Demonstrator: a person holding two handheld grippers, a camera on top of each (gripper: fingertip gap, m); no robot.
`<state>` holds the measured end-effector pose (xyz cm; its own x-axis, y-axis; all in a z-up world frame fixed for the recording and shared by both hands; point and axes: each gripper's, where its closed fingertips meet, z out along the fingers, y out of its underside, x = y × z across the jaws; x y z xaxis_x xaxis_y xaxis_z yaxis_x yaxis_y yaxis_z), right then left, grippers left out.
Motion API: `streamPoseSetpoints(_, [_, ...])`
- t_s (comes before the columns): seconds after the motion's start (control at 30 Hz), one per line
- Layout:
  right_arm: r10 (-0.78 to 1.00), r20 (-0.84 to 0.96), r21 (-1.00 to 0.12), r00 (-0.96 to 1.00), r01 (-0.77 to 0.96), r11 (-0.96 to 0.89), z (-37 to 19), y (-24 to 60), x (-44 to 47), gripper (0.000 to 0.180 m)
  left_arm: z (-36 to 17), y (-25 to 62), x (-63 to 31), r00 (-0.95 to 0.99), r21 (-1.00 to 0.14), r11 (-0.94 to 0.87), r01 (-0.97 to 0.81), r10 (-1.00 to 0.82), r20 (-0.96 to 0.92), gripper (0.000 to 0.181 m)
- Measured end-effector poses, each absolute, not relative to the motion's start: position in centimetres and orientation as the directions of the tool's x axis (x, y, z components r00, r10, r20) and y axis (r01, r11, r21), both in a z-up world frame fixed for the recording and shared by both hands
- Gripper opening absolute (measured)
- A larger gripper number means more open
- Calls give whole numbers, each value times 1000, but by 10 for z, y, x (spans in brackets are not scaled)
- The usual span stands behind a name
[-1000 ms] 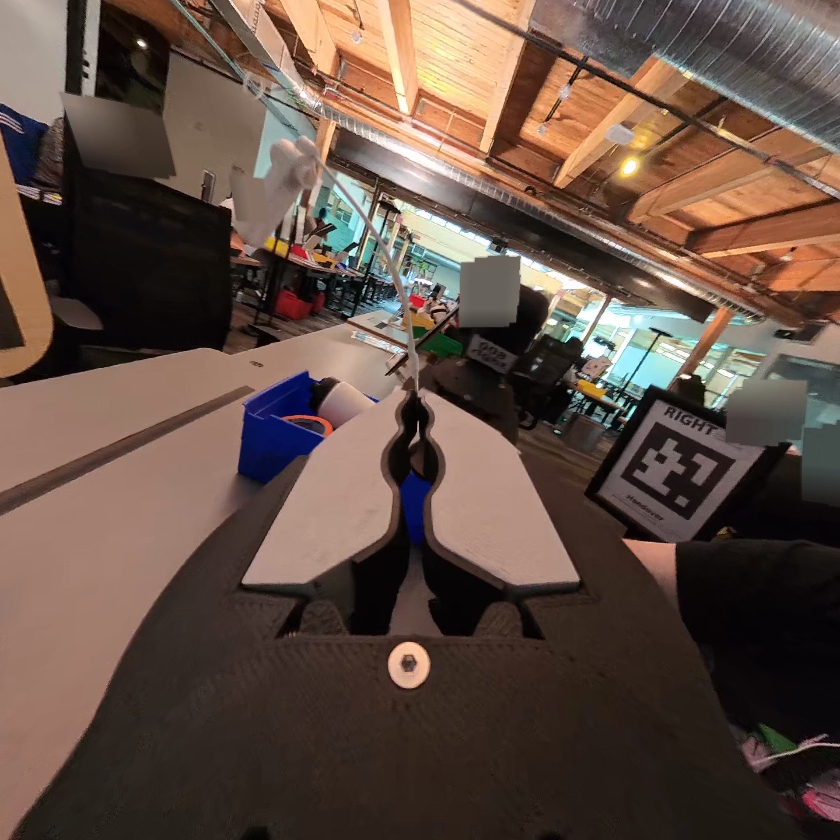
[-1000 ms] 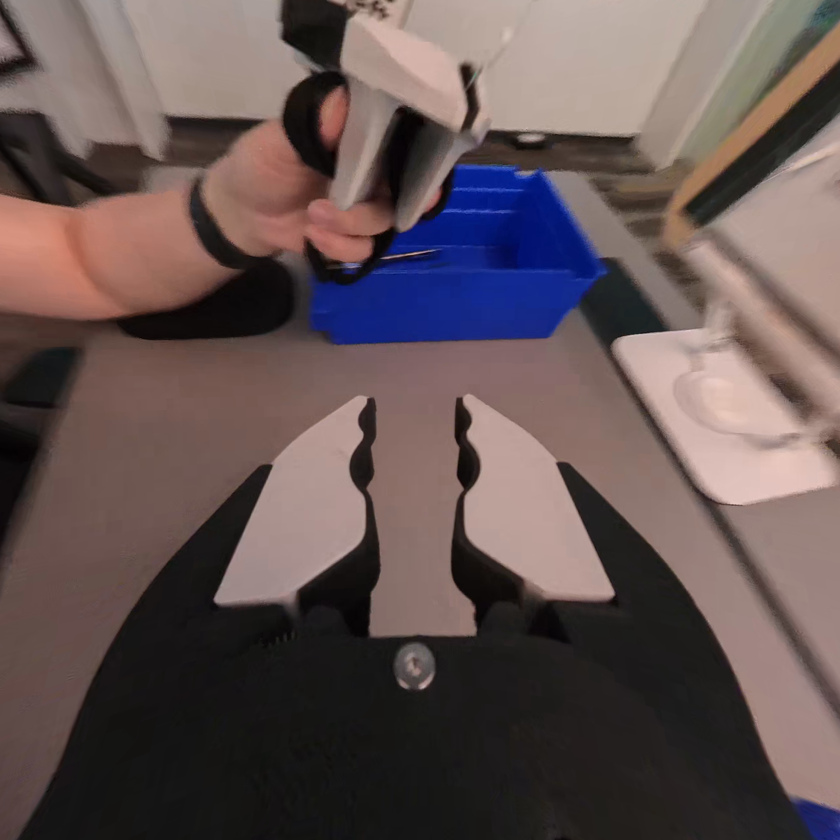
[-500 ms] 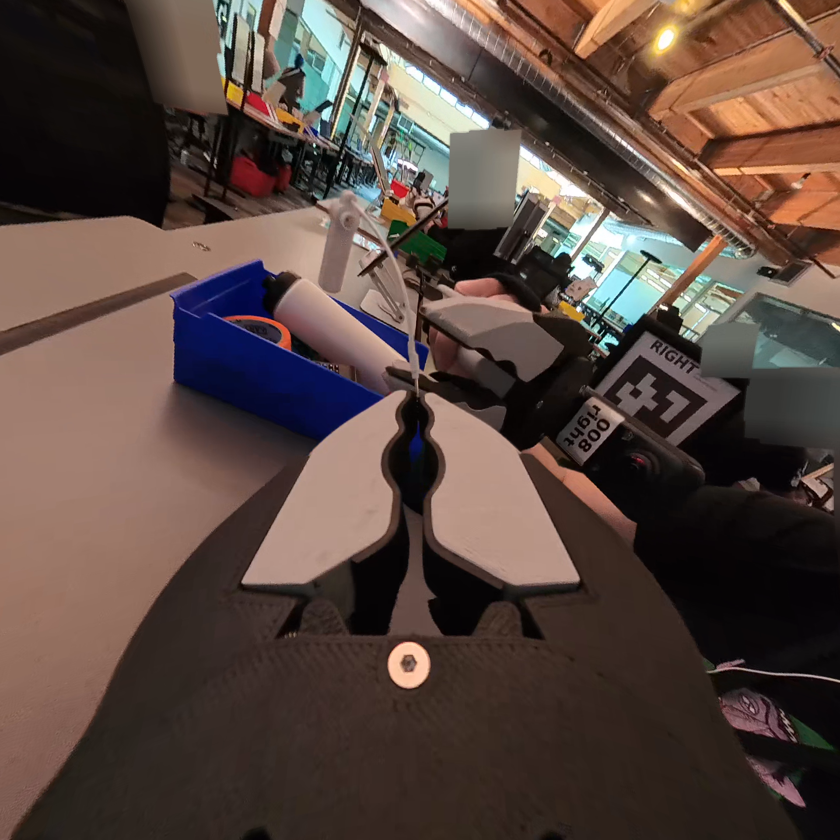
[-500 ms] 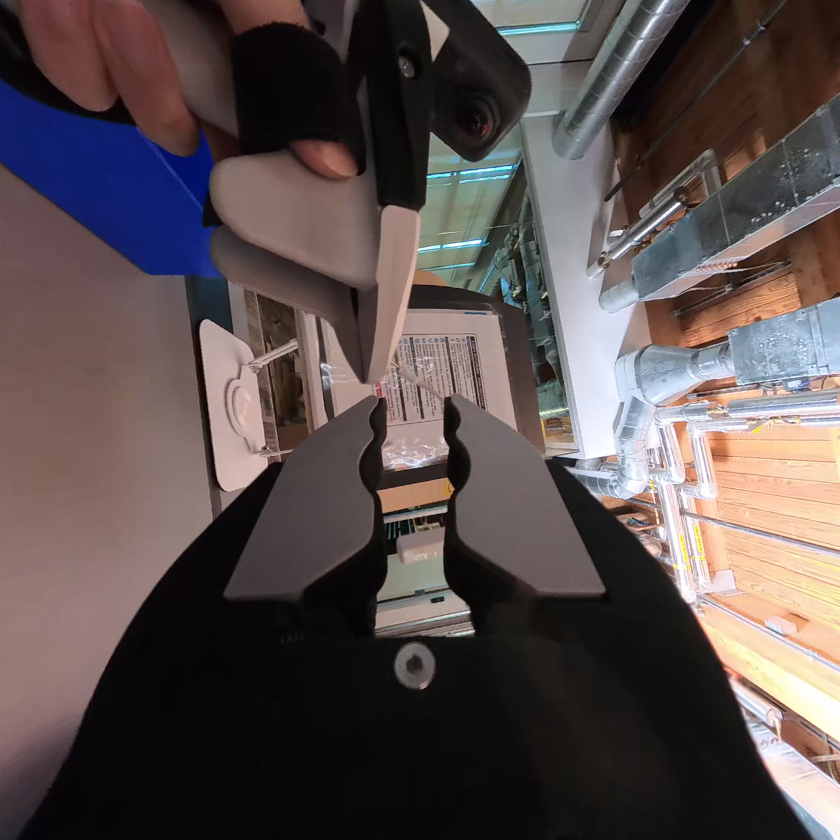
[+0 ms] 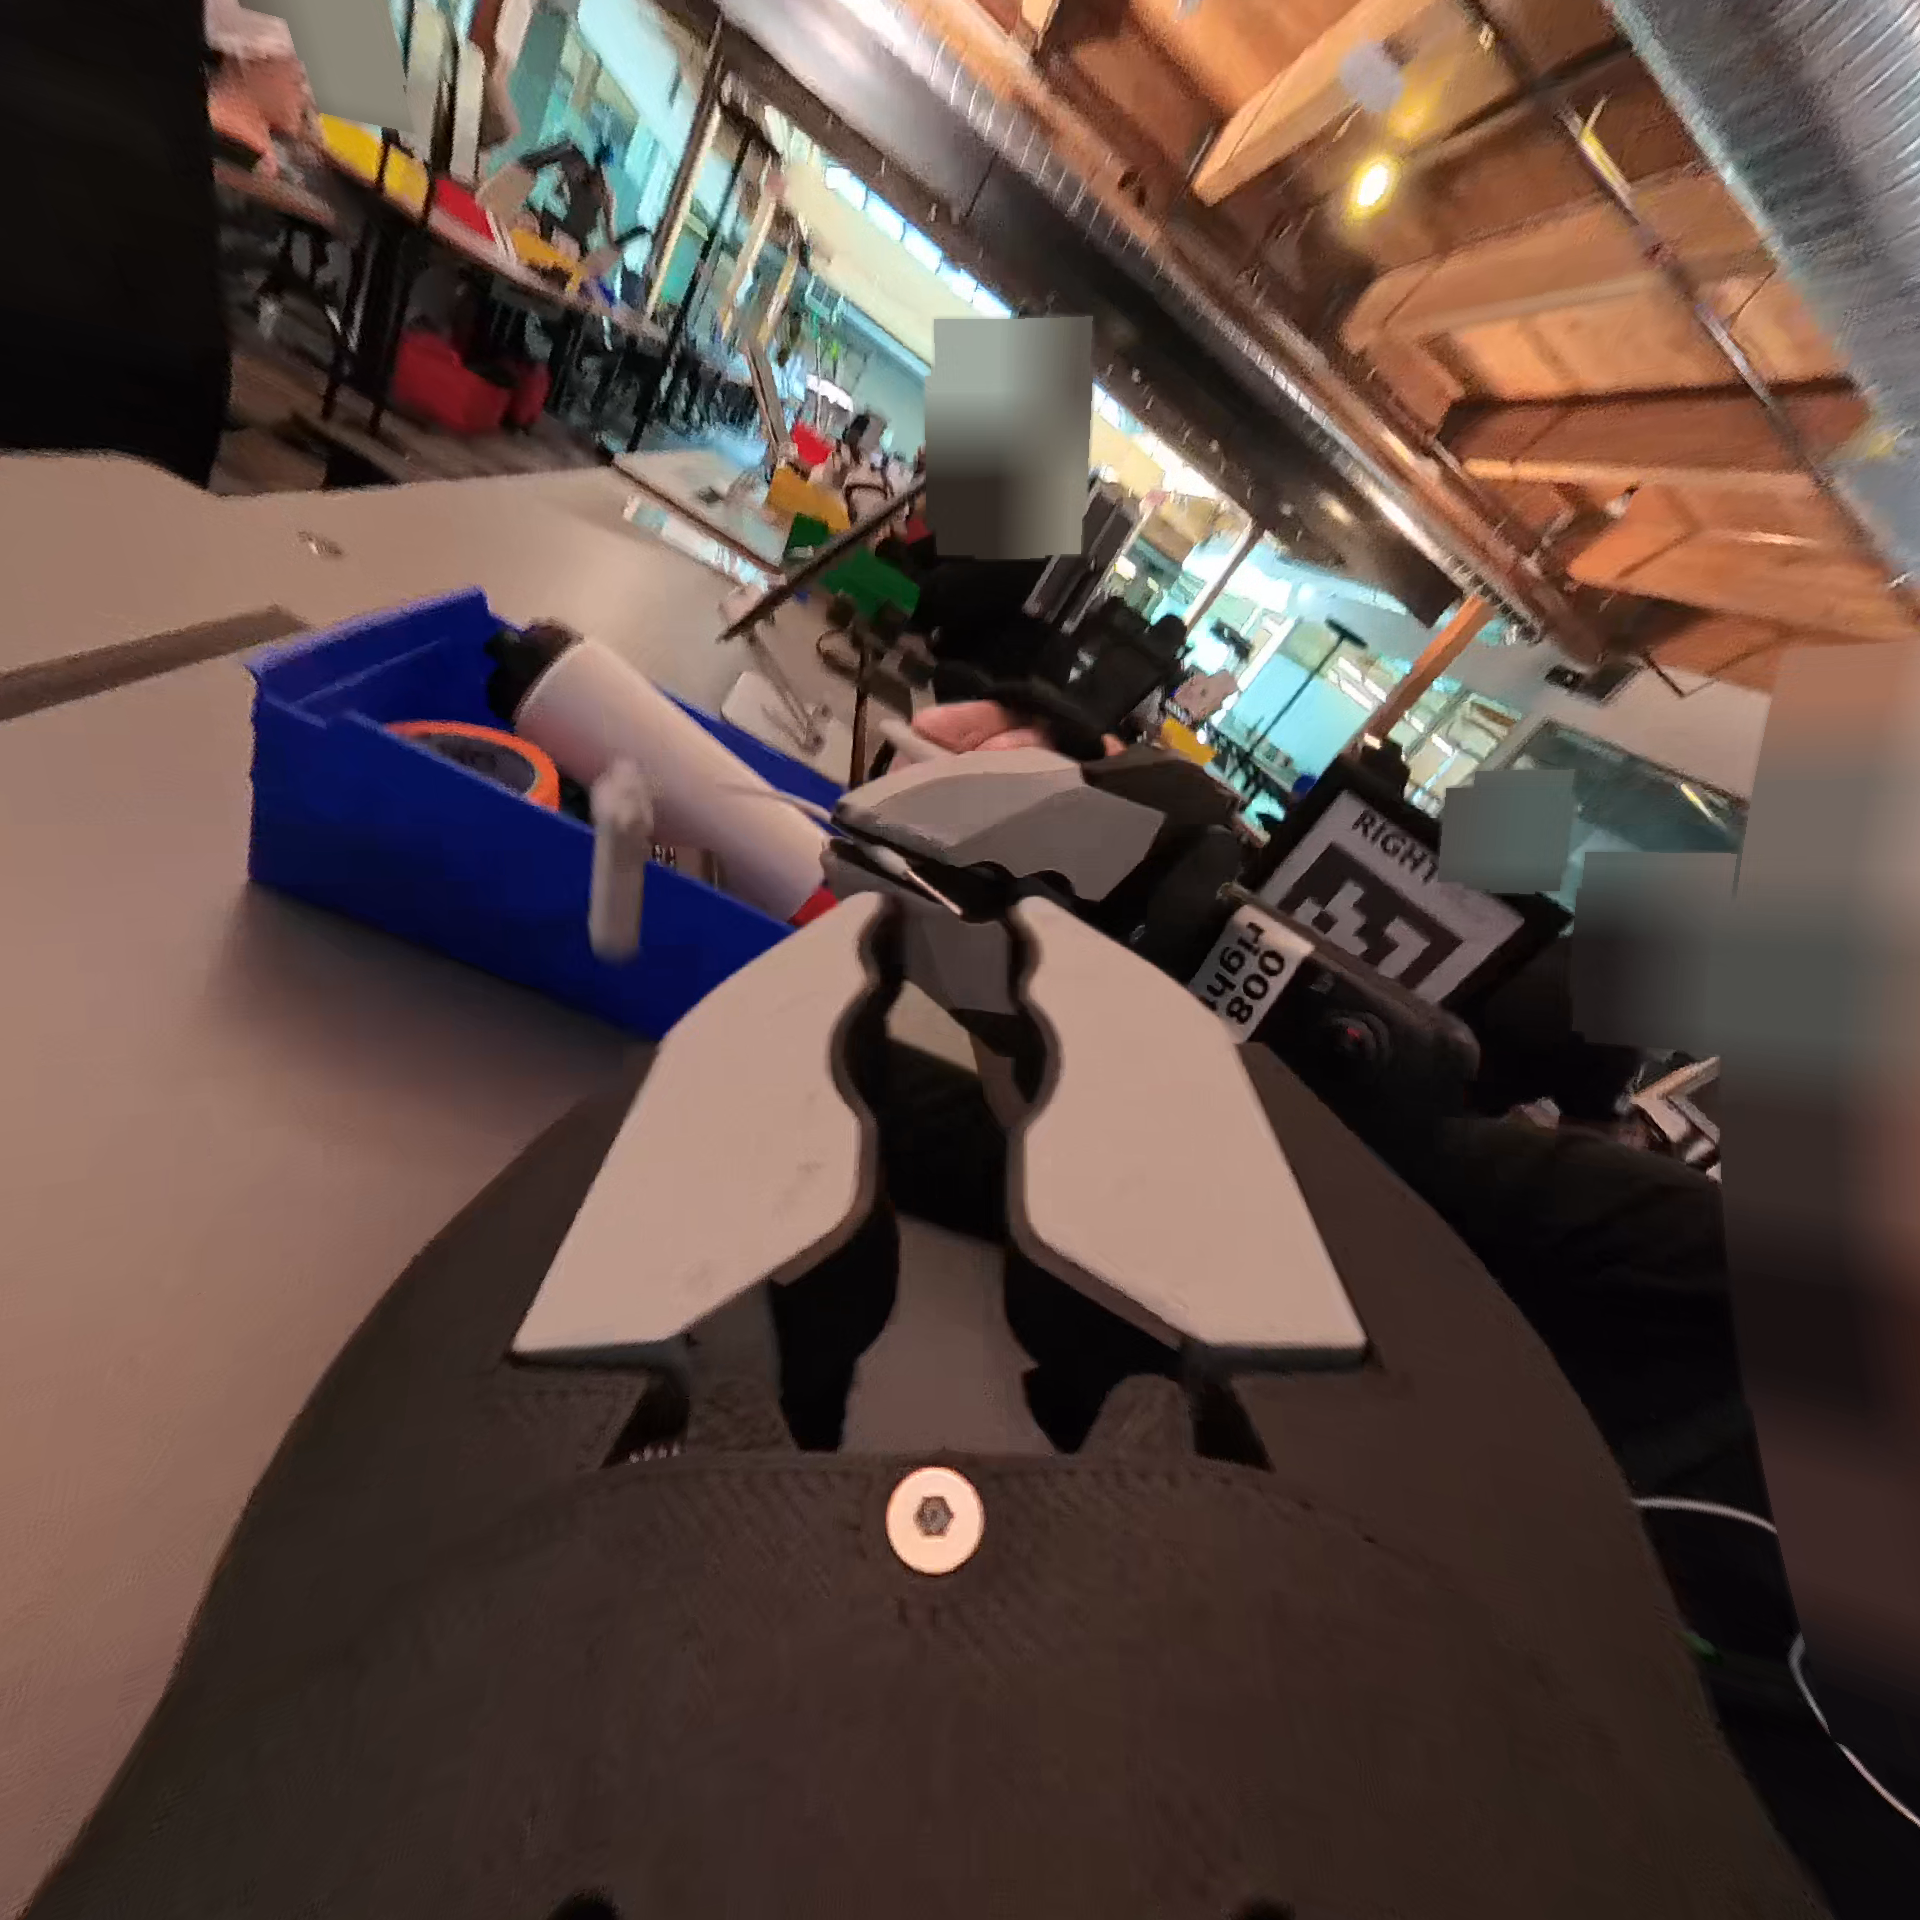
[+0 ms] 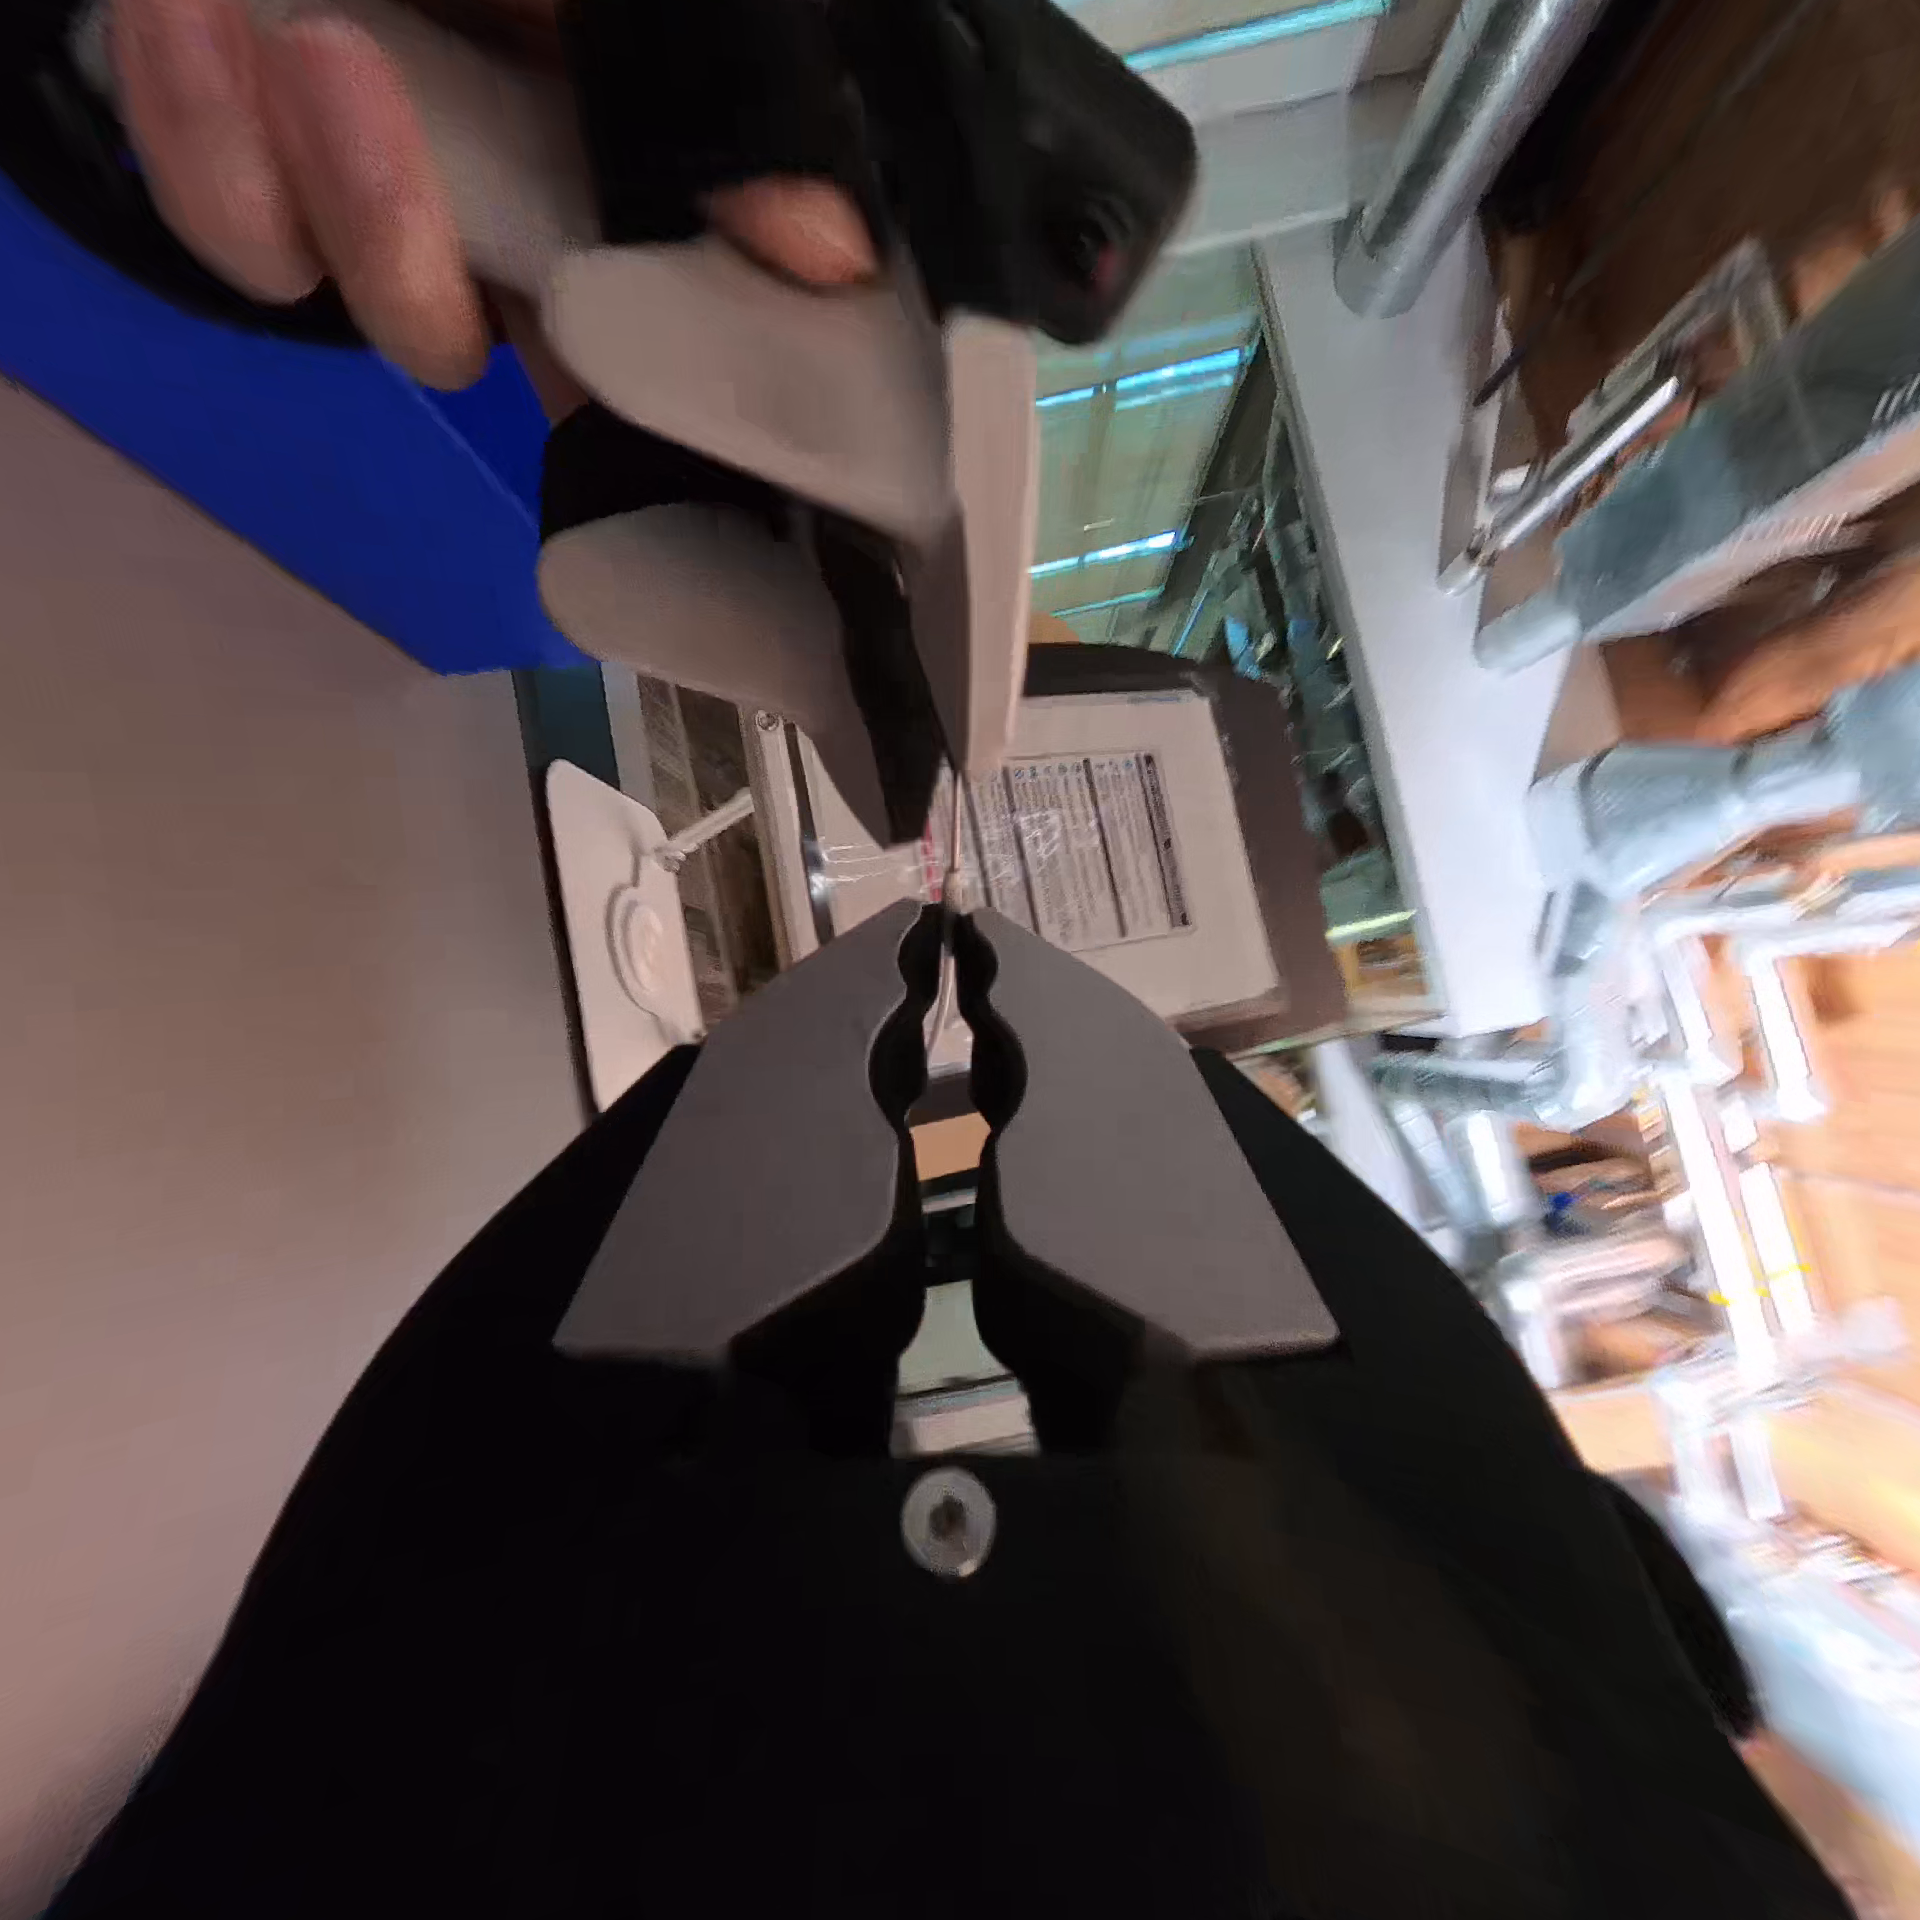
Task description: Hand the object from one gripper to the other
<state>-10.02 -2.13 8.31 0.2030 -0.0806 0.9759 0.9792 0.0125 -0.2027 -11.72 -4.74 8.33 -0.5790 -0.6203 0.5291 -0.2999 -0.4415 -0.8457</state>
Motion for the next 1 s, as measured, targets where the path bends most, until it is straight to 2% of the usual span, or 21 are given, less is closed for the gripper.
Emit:
streamPoseSetpoints(0.03, [-75,952,-297,297,955,20,87,-21,-96,3,88,-42,-118,-575,-857,-441,-265,-641,508,26])
streamPoseSetpoints(0.1, [-46,838,-541,544,838,65,98,-22,-88,3,92,-33,-119,-551,-895,-402,-192,-711,437,29])
streamPoseSetpoints(0.17, [75,590,-806,804,580,122,108,-24,-86,3,94,-28,-120,-528,-929,-343,-140,-768,363,30])
streamPoseSetpoints(0.2, [176,429,-902,886,409,142,112,-27,-89,3,94,-28,-121,-525,-939,-318,-130,-781,337,29])
streamPoseSetpoints(0.27, [366,133,-987,921,91,131,121,-32,-94,2,92,-33,-121,-543,-948,-288,-138,-778,316,27])
streamPoseSetpoints(0.37, [512,-94,-986,854,-150,69,124,-38,-97,2,91,-46,-123,-595,-951,-277,-141,-744,305,19])
streamPoseSetpoints(0.5, [654,-251,-951,714,-306,-31,125,-43,-116,3,90,-56,-121,-596,-972,-214,-98,-769,230,18])
streamPoseSetpoints(0.87, [697,-249,-962,673,-258,-95,109,-38,-141,3,87,-64,-122,-616,-966,-223,-131,-745,256,10])
streamPoseSetpoints(0.93, [690,-246,-963,681,-255,-91,108,-37,-139,3,87,-65,-123,-624,-968,-215,-128,-742,247,1])
streamPoseSetpoints(1.0, [691,-249,-962,679,-258,-94,107,-36,-137,2,86,-66,-122,-609,-975,-190,-118,-762,222,1])
